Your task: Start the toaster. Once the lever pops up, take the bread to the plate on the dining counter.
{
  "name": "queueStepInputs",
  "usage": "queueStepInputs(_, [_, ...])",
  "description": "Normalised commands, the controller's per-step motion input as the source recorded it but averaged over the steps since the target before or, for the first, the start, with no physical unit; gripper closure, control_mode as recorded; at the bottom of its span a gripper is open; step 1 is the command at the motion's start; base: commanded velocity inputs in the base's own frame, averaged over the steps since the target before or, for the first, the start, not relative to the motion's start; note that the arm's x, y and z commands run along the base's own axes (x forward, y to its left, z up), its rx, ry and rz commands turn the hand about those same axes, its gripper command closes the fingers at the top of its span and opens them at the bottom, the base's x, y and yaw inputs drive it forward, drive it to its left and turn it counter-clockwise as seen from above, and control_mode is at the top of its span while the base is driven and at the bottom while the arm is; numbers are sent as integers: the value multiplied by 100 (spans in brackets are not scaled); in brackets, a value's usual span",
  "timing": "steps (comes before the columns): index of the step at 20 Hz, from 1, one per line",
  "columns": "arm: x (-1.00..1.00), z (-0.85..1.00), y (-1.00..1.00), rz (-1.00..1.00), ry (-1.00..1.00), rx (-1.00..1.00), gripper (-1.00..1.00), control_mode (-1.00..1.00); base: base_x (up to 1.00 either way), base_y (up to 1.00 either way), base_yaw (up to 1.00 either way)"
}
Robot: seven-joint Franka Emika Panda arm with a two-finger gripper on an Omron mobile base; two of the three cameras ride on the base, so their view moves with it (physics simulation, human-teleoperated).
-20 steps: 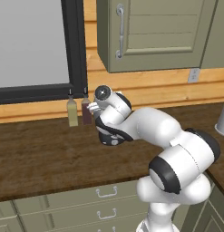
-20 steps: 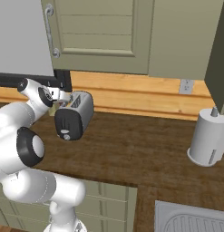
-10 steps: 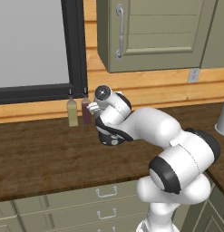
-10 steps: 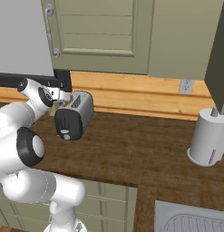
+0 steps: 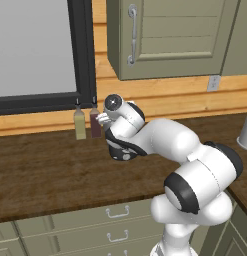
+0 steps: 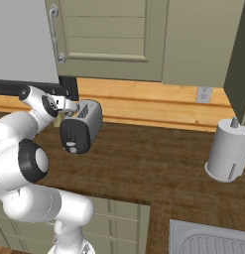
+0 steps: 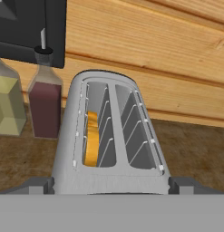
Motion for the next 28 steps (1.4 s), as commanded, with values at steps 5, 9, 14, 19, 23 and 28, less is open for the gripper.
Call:
queueStepInputs(5, [0, 0, 0, 0, 0, 0, -100, -100, 0, 0, 0])
queueStepInputs(9, [0, 0, 0, 0, 0, 0, -100, -100, 0, 0, 0])
queueStepInputs(14, [0, 0, 0, 0, 0, 0, -100, -100, 0, 0, 0])
queueStepInputs(19, [0, 0, 0, 0, 0, 0, -100, -100, 0, 0, 0])
queueStepInputs(23, [0, 0, 0, 0, 0, 0, -100, -100, 0, 0, 0])
queueStepInputs(28, [0, 0, 0, 0, 0, 0, -100, -100, 0, 0, 0])
